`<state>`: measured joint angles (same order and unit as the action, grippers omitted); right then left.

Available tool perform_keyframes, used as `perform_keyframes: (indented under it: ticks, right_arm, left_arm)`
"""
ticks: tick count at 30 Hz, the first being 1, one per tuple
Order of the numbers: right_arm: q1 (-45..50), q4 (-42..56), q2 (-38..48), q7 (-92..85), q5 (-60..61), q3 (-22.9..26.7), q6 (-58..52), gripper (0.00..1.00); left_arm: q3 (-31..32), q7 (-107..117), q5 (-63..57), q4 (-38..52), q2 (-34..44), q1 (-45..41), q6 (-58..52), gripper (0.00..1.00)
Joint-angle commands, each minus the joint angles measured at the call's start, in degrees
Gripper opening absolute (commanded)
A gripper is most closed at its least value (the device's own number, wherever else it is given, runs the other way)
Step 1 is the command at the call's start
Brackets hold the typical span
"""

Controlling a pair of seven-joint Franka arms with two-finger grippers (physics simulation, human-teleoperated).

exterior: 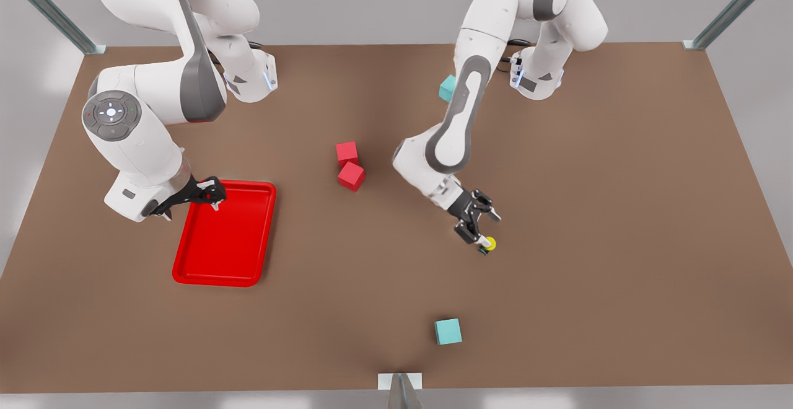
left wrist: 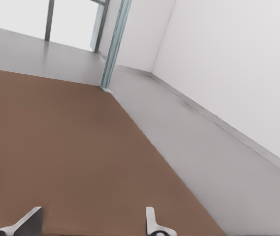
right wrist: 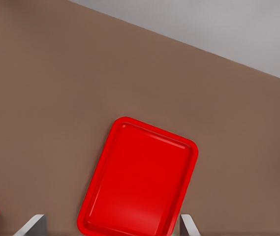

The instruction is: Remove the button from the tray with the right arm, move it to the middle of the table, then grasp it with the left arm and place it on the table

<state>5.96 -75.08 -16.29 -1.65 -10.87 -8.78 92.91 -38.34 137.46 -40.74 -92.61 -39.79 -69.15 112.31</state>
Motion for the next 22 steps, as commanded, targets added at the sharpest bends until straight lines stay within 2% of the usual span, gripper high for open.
perform_keyframes:
  ticks: [1,2,3,4,5,6,7,8,9,11,12,22]
  right_arm:
    - [-0.1,0.1,0.2,-0.3,0.2,0.0,-0.1,1.0]
    - [-0.6,0.1,0.2,-0.4,0.3,-0.1,-0.1,1.0]
    - [0.0,0.1,0.2,-0.2,0.3,-0.1,0.0,1.0]
    - [-0.1,-0.6,0.3,0.2,0.3,-0.1,-0.8,1.0]
    - [-0.6,-0.4,-0.5,0.2,3.2,-0.1,-1.3,1.0]
    - [-0.6,-0.4,-0.5,-0.1,4.1,-0.1,-1.4,1.0]
    - [-0.3,-0.2,-0.7,0.2,3.8,-0.1,-1.3,1.0]
    - [-0.8,-0.2,-0.7,0.0,3.9,0.0,-1.4,1.0]
    - [-0.6,-0.2,-0.7,0.2,3.5,0.0,-1.6,1.0]
    - [-0.8,-0.2,-0.7,0.2,4.2,0.0,-1.7,1.0]
    - [-0.8,-0.1,-0.7,0.2,4.4,0.0,-1.7,1.0]
    - [-0.9,-0.1,-0.7,0.2,4.4,0.0,-1.8,1.0]
  left_arm:
    - [-8.5,-102.7,40.9,4.5,2.2,0.4,-6.5,1.0]
    - [-12.1,-131.3,56.8,13.2,1.8,6.7,-21.6,1.0]
    - [-10.6,-147.6,60.4,22.5,1.6,15.2,-31.9,1.0]
    - [-9.7,-155.4,60.3,27.0,2.3,18.3,-36.6,1.0]
    - [3.6,-156.1,58.1,28.8,10.4,31.7,-39.4,1.0]
    - [27.5,-155.0,44.0,29.9,18.3,48.3,-40.2,1.0]
    - [42.1,-151.5,37.0,27.6,23.6,58.9,-39.1,1.0]
    - [42.6,-148.7,36.1,22.8,29.1,59.1,-35.1,1.0]
    - [42.5,-148.7,36.1,13.6,33.5,59.1,-30.7,1.0]
    - [42.6,-148.2,37.0,13.3,25.9,58.9,-27.1,1.0]
    - [42.6,-148.3,37.8,13.3,24.8,59.1,-25.1,1.0]
    - [42.6,-148.6,38.0,13.2,26.2,59.2,-25.9,1.0]
